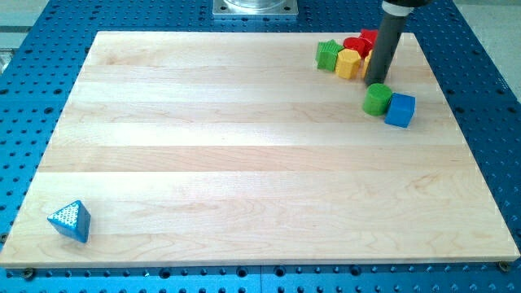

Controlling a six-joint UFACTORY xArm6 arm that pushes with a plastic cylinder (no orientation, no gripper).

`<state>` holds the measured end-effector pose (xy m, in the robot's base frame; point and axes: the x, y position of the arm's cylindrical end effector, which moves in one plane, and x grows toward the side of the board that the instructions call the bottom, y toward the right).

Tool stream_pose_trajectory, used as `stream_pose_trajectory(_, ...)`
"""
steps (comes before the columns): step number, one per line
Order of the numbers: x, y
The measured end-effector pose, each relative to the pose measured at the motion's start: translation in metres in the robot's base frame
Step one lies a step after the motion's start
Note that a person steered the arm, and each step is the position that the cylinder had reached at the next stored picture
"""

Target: Move the cube upwards

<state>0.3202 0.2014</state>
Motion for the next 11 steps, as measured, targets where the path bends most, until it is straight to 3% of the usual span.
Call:
stream_pose_trajectory(1,-0.024,0.001)
stream_pose_trajectory(2,-0.010,0.037)
stream_pose_trajectory(3,0.038,0.094)
stream_pose_trajectory(4,0.135,0.089)
stream_pose_trajectory(5,0.154,0.020)
stream_pose_trajectory(6,0.132,0.002)
stream_pose_trajectory(7,0.090,0.039)
stream_pose_trajectory(8,0.039,0.040)
stream_pose_trajectory(9,0.029,0.050)
stream_pose_trajectory(10,0.048,0.064)
stream_pose_trajectory(11,0.050,0.022)
